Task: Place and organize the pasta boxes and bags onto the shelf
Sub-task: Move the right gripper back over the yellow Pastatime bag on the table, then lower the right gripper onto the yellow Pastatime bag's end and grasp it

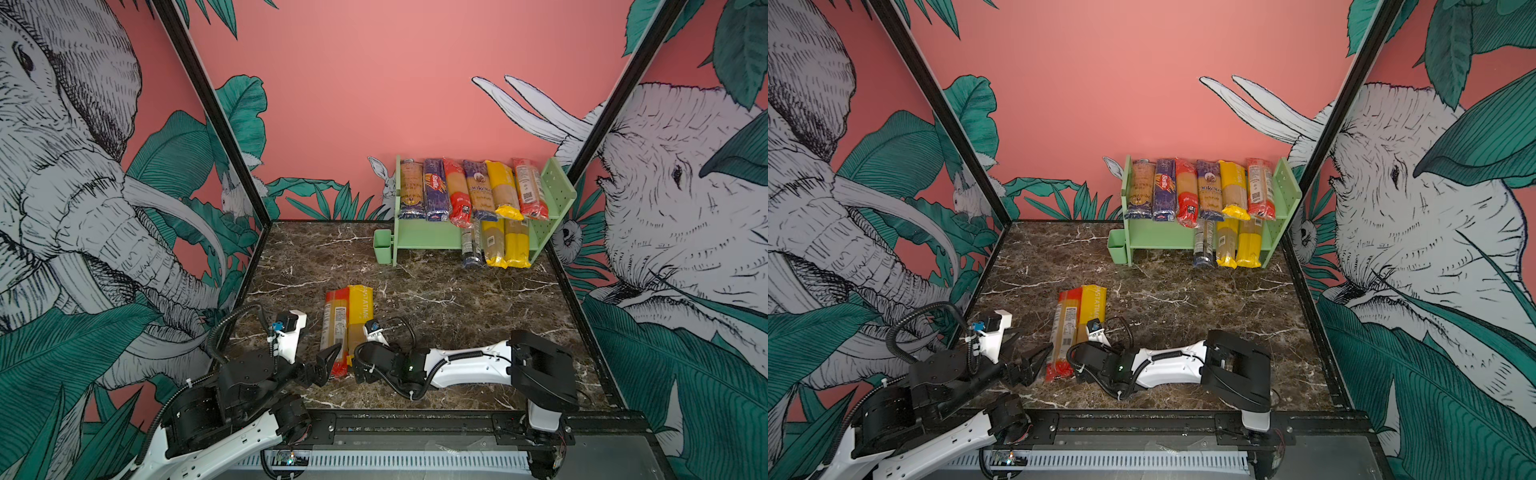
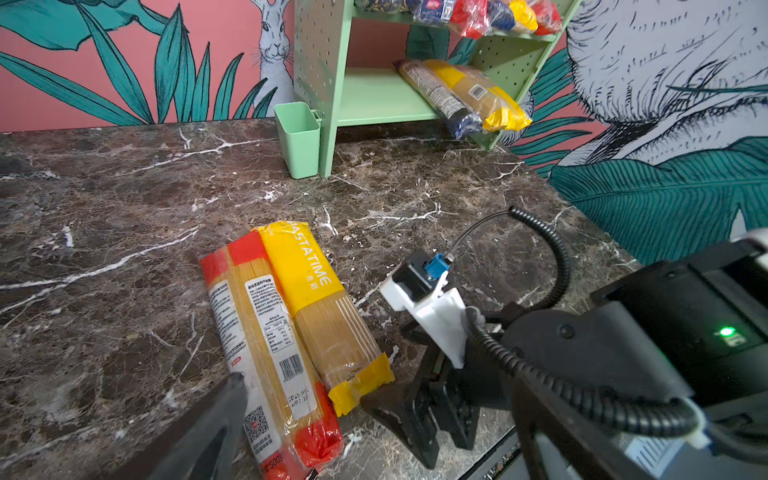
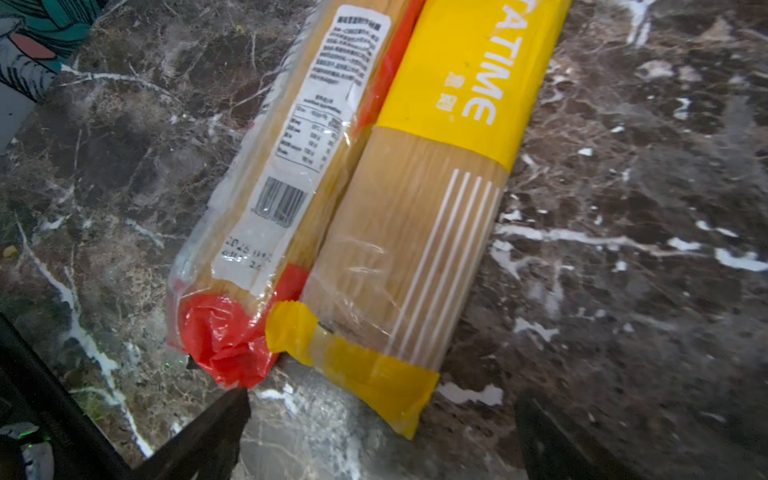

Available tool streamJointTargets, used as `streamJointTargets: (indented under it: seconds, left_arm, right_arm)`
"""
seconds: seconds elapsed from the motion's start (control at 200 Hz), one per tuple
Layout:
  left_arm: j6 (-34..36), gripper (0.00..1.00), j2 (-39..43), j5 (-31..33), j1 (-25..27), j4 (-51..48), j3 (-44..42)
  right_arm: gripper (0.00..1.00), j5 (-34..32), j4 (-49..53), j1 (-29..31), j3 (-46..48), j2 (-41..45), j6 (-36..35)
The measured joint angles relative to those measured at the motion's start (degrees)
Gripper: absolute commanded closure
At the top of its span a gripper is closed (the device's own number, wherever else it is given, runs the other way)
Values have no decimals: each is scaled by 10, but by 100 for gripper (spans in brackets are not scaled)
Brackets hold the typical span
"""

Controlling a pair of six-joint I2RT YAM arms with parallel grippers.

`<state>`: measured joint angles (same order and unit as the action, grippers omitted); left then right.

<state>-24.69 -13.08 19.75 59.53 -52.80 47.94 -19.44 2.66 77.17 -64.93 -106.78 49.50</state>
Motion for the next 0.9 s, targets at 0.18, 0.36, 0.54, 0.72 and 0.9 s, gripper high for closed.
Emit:
streamJointTargets:
  seconds: [0.18,0.36,0.54,0.72,0.9]
  left_arm:
    - [0,1,9,5,0,-11,2]
    - [0,1,10,9,0,-15,7]
    - [2,1,10,12,0,-15,7]
    - [3,1,9,14,0,-13,7]
    - [3,1,5,14,0,-7,7]
  right_arm:
    - [1,2,-4,1,-37,-41,3]
    - [1,-4,26,-3,-66,-74,16]
    - [1,2,35,-19,-49,-69,34]
    - [1,3,42,-58,26,-7,36]
    - [1,0,56,-89,50,29,0]
